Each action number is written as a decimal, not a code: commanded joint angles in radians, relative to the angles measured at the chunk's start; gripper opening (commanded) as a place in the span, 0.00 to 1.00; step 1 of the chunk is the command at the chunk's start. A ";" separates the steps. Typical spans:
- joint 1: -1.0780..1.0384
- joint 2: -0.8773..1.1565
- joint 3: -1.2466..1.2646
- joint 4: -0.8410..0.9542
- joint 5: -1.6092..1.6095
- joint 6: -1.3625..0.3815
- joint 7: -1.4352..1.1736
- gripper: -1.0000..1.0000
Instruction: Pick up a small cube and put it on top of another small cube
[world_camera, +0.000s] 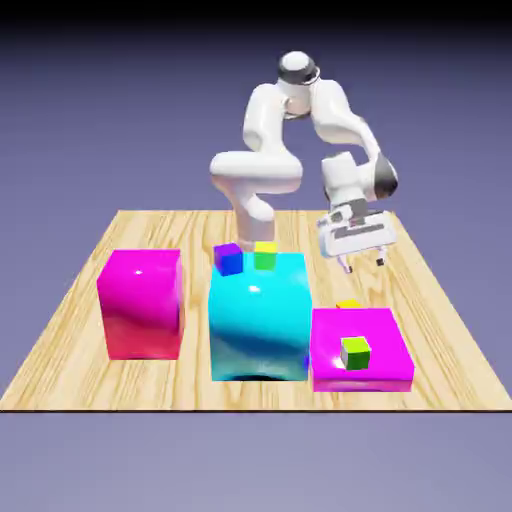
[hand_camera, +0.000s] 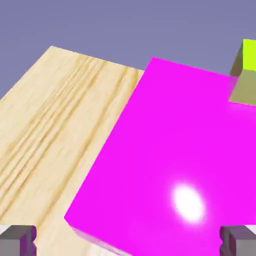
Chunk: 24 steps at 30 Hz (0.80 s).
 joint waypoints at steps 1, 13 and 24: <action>-0.004 -0.009 0.036 -0.002 0.043 -0.007 -0.014 0.50; -0.175 -0.213 0.431 0.084 0.477 -0.142 -0.155 0.50; -0.031 -0.068 0.288 -0.019 0.342 -0.054 -0.110 0.00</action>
